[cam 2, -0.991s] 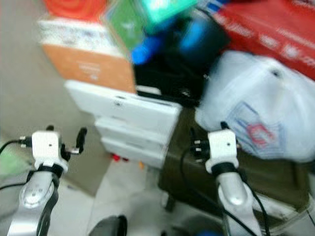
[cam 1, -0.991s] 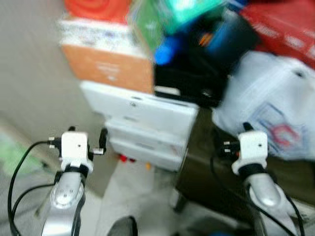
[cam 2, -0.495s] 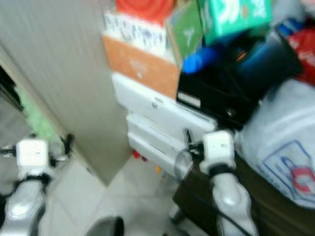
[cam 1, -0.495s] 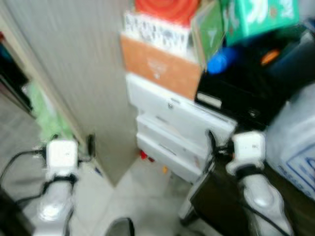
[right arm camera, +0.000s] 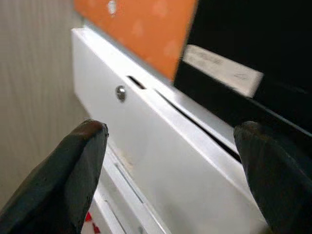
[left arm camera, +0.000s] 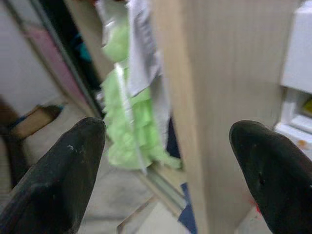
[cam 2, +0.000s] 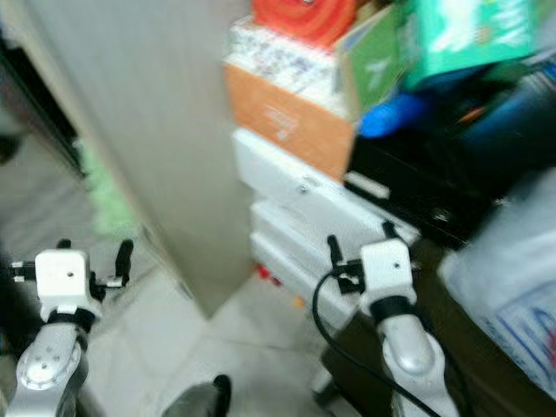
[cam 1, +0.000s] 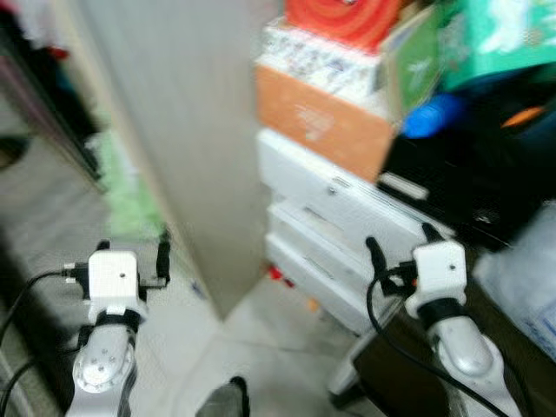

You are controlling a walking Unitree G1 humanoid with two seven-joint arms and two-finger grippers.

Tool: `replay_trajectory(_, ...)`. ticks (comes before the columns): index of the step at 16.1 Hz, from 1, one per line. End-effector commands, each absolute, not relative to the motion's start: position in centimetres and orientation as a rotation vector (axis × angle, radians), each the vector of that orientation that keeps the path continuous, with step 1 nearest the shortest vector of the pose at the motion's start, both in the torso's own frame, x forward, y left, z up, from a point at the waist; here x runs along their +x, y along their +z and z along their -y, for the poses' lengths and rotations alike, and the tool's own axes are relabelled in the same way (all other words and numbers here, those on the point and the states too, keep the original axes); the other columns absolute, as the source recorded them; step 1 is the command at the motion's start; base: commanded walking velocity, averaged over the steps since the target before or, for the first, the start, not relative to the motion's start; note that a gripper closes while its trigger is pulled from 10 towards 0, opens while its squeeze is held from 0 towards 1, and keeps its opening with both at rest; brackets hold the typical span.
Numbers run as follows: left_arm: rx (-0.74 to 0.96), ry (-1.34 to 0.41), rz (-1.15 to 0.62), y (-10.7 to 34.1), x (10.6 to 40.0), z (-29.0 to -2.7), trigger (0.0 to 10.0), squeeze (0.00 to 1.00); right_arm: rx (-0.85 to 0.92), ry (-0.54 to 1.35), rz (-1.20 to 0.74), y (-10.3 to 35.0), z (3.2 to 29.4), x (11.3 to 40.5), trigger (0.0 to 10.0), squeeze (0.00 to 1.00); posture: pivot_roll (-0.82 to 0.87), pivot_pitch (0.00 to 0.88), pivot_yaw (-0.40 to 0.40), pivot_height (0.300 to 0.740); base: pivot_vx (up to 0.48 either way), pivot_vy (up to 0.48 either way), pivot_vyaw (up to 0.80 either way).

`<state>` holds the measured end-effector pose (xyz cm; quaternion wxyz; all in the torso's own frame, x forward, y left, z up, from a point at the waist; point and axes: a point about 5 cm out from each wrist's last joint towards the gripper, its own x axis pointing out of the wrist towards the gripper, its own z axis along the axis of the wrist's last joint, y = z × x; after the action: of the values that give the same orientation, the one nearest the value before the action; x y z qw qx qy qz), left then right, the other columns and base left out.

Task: Clean up the room

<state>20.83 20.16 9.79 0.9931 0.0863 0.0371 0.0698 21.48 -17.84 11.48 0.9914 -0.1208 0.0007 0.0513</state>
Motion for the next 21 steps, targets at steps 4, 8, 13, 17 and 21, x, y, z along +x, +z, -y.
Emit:
replay_trajectory(4, 0.181, 0.155, -0.076, 10.0, 20.6, -20.6, 10.0, 0.00, -0.228, 0.111, 0.023, 11.9, 17.5, 21.5, 10.0, 0.00, -0.07, 0.107, -0.013, 0.740, 0.000, 0.000, 0.80)
replay_trajectory(8, 0.151, 0.143, -0.082, 10.0, 20.6, -20.2, 10.0, 0.00, -0.226, 0.113, 0.022, 11.9, 17.6, 21.5, 10.0, 0.00, -0.07, 0.113, -0.016, 0.740, 0.000, 0.000, 0.80)
replay_trajectory(13, 0.131, 0.133, -0.091, 9.9, 20.7, -19.9, 10.0, 0.00, -0.186, 0.113, 0.020, 11.8, 17.5, 21.6, 10.0, 0.00, -0.07, 0.115, -0.016, 0.740, 0.000, 0.117, 0.32)
replay_trajectory(17, 0.126, 0.126, -0.092, 10.0, 20.9, -19.7, 10.0, 0.00, -0.182, 0.113, 0.021, 11.8, 17.6, 21.7, 10.0, 0.00, -0.07, 0.115, -0.015, 0.740, 0.000, 0.342, 0.00)
replay_trajectory(21, 0.128, 0.122, -0.093, 10.0, 21.1, -19.7, 10.0, 0.00, -0.180, 0.112, 0.023, 11.9, 17.5, 21.8, 10.0, 0.00, -0.07, 0.114, -0.016, 0.740, 0.000, 0.325, 0.00)
